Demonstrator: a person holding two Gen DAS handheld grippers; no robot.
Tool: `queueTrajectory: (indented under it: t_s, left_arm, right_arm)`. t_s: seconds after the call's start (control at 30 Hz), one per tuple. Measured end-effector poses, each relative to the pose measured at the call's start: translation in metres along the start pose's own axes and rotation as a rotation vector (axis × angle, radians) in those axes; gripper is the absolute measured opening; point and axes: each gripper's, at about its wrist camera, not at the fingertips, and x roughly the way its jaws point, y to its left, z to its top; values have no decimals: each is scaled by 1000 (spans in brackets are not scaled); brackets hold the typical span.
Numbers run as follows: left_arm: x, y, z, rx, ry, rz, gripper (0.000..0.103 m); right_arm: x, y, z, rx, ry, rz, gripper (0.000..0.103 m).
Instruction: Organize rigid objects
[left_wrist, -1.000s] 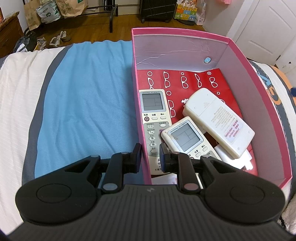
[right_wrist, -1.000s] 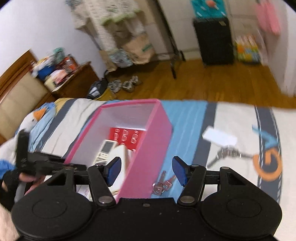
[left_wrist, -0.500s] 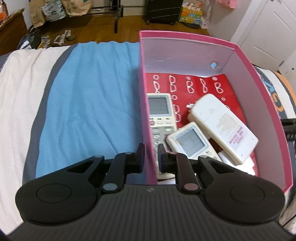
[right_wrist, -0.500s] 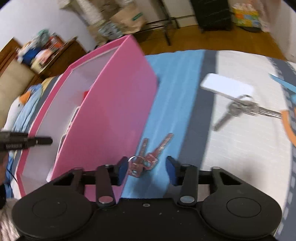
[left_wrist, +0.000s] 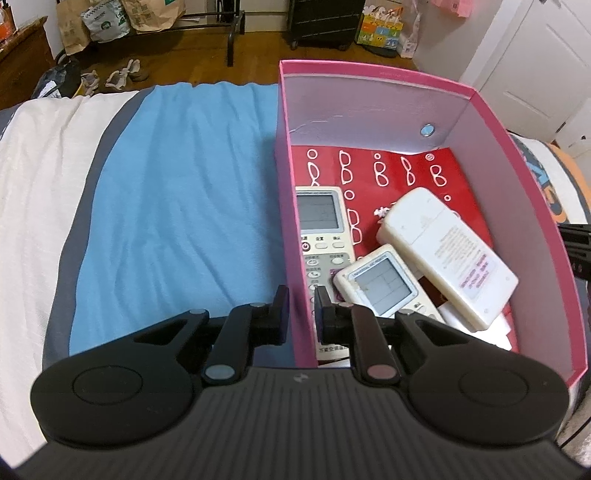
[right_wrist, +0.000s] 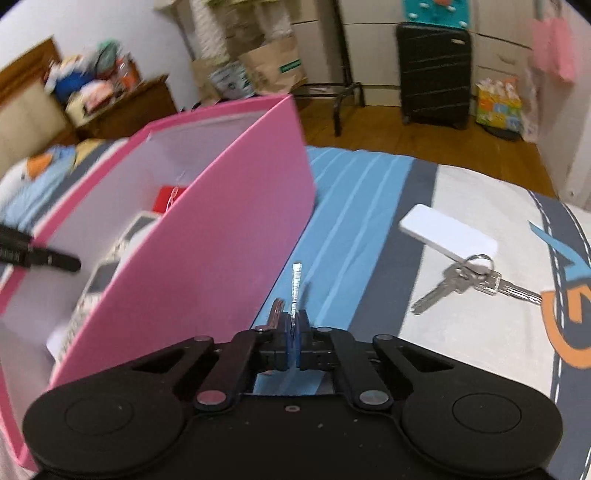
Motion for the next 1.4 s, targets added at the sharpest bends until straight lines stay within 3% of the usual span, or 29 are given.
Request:
queueTrajectory:
  t_s: [0.27,0.5,0.7,0.8,0.97,1.13,1.4]
  left_arm:
    - [5,0,-1,-5,9,8,13]
    - [2,0,-1,-20,-2,5,9]
    - [2,3,-1,-32,5,0,9]
    - [3,3,-1,-37,8,-2,9]
    - [3,3,-1,-34,11,-1,9]
    - [4,3,-1,-37,13,-3,9]
    - [5,2,-2,-28,12,-1,9]
  right_arm:
    - [-43,2,0,50,-122,20,2]
    - [-95,15,10,22,-300,51,2]
    - [-130,34,15,-21,-405,164,2]
    - [-135,45,13,-42,-402,241,3]
    - [-118,61,5,-50,-309,323,3]
    - [-97,78,-7,-82,-223,334,3]
    - [-76,95,-19,-168,-152,241,3]
